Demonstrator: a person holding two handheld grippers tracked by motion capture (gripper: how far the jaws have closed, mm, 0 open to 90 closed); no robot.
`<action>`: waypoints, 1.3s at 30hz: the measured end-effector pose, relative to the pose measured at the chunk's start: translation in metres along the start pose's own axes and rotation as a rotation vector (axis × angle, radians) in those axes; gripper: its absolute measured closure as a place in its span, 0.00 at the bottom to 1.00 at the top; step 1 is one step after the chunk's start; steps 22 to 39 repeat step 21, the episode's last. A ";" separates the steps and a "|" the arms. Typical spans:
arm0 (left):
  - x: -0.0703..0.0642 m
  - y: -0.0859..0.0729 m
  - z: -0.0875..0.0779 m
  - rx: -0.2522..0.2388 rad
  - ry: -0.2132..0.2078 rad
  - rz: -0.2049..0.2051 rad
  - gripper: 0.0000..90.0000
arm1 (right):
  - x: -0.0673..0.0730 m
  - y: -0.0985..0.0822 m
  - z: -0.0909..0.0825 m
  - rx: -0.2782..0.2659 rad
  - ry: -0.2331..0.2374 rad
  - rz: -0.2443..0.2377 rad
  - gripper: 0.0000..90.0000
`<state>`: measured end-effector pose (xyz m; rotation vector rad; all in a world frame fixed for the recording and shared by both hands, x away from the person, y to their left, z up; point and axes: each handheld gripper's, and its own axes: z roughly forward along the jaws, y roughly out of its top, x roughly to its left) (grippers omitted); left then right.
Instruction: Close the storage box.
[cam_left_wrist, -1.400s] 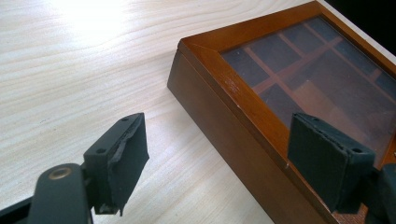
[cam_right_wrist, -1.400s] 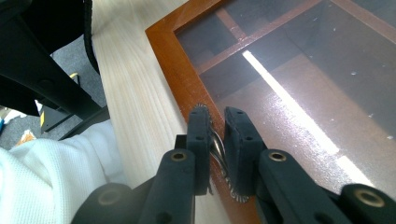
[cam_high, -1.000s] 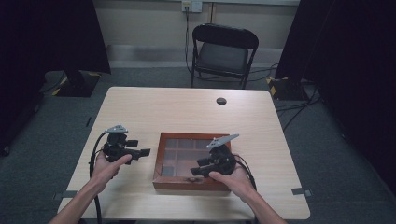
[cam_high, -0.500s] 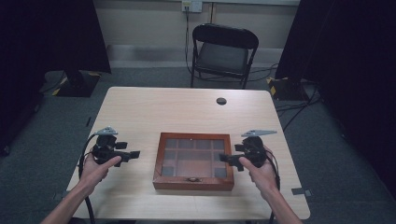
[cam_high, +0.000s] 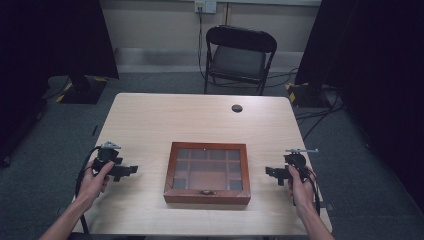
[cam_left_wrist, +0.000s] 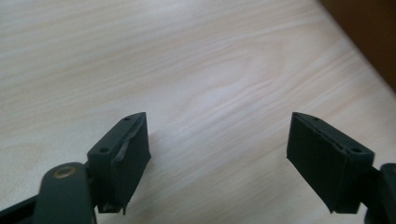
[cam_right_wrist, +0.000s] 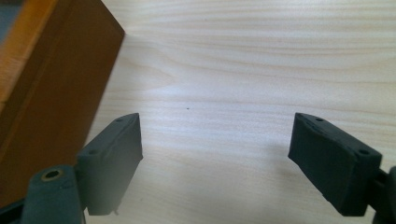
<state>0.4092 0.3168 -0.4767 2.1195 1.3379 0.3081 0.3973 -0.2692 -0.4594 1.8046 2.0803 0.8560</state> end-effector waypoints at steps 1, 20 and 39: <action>-0.001 -0.001 0.002 -0.004 0.009 -0.002 0.24 | 0.000 0.000 0.003 0.015 -0.001 -0.011 0.16; -0.004 -0.019 0.021 -0.151 0.106 0.041 0.00 | 0.005 -0.025 0.036 -0.157 -0.137 -0.146 0.00; -0.004 -0.019 0.020 -0.150 0.106 0.041 0.00 | 0.005 -0.025 0.036 -0.157 -0.137 -0.145 0.00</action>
